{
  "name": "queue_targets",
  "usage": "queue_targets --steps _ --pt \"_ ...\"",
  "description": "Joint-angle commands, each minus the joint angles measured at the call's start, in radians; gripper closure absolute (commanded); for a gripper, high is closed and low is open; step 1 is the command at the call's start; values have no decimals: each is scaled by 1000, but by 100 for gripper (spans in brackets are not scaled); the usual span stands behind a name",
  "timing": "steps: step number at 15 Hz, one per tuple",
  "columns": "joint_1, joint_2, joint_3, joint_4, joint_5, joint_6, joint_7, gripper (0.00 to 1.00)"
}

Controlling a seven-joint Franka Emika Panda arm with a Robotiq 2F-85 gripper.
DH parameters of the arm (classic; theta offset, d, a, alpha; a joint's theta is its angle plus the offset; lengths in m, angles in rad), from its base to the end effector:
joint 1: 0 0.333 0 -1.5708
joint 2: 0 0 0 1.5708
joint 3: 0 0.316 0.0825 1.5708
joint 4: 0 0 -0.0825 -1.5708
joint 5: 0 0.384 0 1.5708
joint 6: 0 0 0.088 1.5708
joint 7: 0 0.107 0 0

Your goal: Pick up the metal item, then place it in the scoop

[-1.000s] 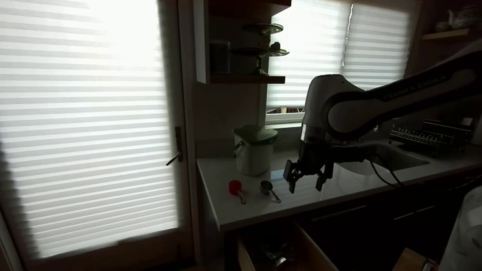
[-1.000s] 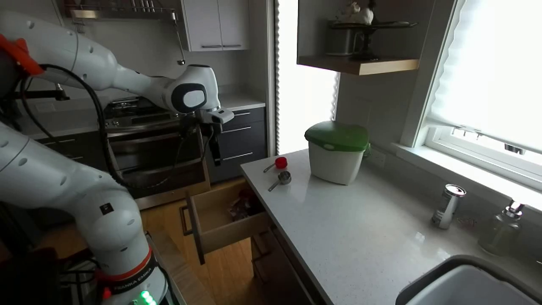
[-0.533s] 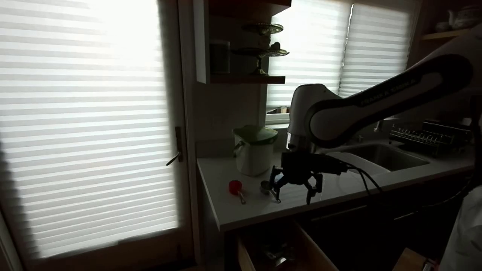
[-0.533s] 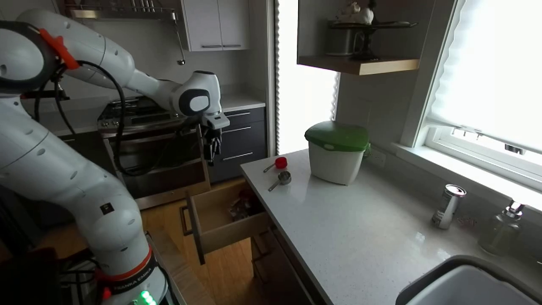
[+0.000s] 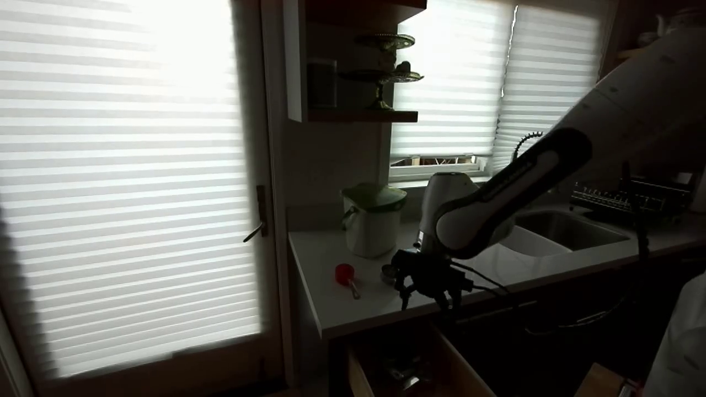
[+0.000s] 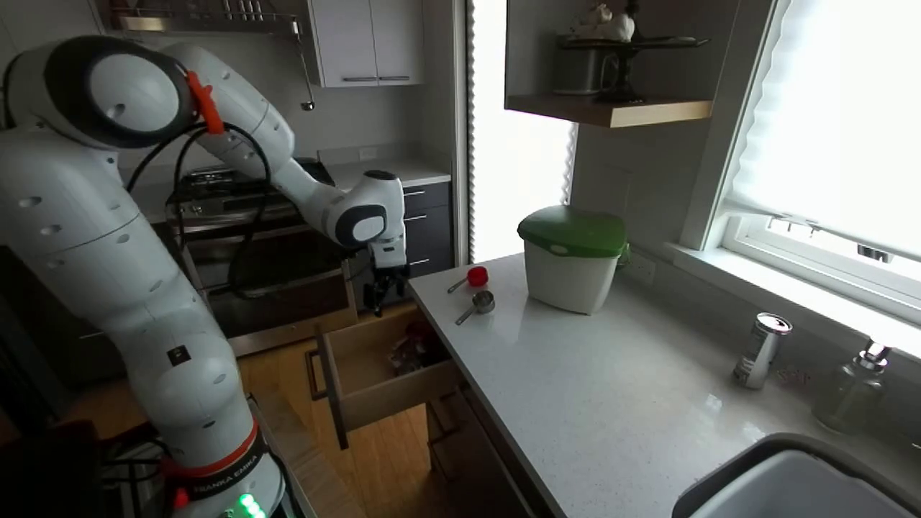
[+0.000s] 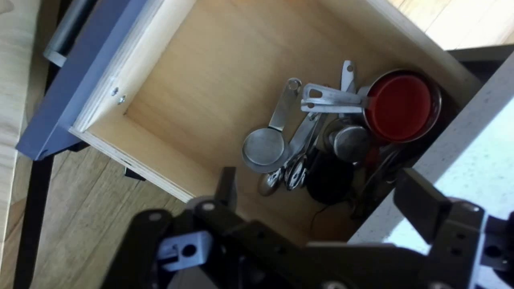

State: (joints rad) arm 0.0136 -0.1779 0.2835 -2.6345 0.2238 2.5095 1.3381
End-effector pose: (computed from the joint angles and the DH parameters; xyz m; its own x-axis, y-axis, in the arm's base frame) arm 0.4081 0.1200 0.3083 0.3434 -0.9359 -0.0786 -0.9387 -0.3392 -0.0619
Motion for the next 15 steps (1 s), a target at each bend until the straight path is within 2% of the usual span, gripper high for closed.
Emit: queue_targets --steps 1,4,5,13,15 --pt "20 146 -44 17 11 111 154 0" --pt "42 229 -79 23 38 179 267 0" --pt "50 170 -90 7 7 138 199 0" --pt "66 183 -107 16 6 145 203 0" --pt "74 216 -108 35 71 147 141 0"
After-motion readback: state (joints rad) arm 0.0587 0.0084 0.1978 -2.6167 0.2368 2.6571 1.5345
